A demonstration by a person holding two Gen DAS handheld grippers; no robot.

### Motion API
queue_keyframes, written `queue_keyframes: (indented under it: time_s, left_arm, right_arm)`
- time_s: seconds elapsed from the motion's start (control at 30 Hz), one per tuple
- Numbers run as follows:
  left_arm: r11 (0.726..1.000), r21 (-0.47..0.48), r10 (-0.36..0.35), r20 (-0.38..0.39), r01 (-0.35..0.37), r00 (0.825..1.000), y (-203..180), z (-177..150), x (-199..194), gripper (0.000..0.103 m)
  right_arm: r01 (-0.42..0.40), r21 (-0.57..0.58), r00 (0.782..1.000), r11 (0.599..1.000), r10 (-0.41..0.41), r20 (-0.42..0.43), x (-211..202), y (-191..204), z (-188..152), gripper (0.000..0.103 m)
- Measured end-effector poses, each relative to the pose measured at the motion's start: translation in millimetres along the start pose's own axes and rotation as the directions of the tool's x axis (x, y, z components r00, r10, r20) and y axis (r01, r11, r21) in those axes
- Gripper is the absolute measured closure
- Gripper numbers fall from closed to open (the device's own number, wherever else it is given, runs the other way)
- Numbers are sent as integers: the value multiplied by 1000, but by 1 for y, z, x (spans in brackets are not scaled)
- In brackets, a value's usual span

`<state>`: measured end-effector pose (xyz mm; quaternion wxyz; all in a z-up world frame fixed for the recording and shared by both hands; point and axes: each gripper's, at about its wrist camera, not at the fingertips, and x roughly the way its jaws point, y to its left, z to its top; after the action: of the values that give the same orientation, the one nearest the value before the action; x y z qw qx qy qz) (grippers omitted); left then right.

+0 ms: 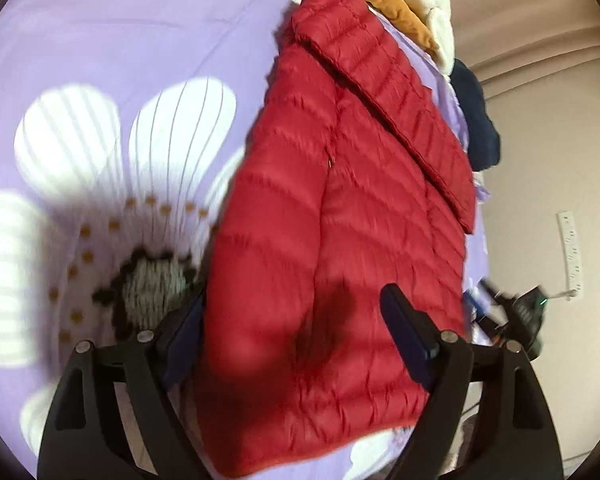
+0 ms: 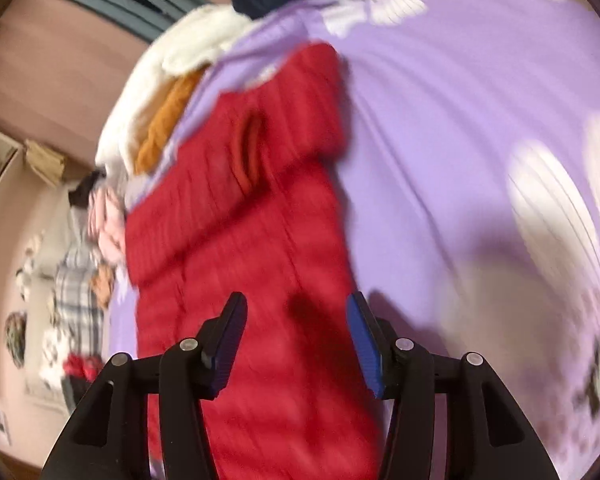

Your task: Fold large clothes

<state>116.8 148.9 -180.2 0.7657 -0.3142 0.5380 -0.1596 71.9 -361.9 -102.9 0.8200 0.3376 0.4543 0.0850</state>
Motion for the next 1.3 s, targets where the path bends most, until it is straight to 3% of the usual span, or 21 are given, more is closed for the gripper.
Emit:
queue_keyframes:
  time_s: [0.13,0.27,0.33,0.43,0.47,0.5,0.57,0.63,0.73,0.87,1.03,1.17,1.3]
  left_arm:
    - [992,-64,-106,-8,105,994,14,-18,-8,16]
    - [991,-44,-124,-32,123,992,8,-32,-9,18]
    - [993,-37,-111,-30,110,993,4,-38,-8,19]
    - [994,-53,-99,-19,97,995,5,-42,-7,39]
    - [993,-65,-103,-24,101,994,7,-43,-7,53]
    - [991,-80,-115,-33,112,993,10,-43,-5,72]
    - [985,-113,-135,-52,129,989,14,-45,-2,84]
    - [983,-129,-138,-40,132,990,14,-47,-6,86]
    - [983,-77,-164,21,166,986,-2,-48,-29,87]
    - [981,19,-196,81,195,977,-27,-48,-56,87]
    - [955,166,-270,146,246,952,-64,-59,-104,87]
    - [925,266,-328,195,272,924,-86,-71,-146,87]
    - [885,363,-392,247,290,886,-107,-86,-194,87]
  right_arm:
    - [-72,18,993,997,73,-93,-8,-19,-36,51]
    - [-175,33,969,984,178,-173,-6,-19,-57,51]
    - [-183,6,963,983,181,-199,-1,-13,-64,51]
    - [-162,-9,970,987,158,-185,2,-7,-63,51]
    - [-155,-9,972,988,151,-179,2,-6,-61,51]
    - [-149,-19,974,989,144,-173,1,-5,-62,54]
    - [-102,-70,984,992,90,-155,0,0,-65,67]
    - [-78,-109,989,991,64,-133,-6,5,-69,81]
    - [-76,-194,996,978,65,-61,-21,21,-72,87]
    - [-105,-272,993,957,116,25,-48,38,-71,88]
    - [-162,-355,971,921,212,107,-87,57,-71,89]
    - [-215,-469,947,857,301,115,-122,82,-77,89]
    - [-233,-606,914,761,384,131,-160,110,-90,89]
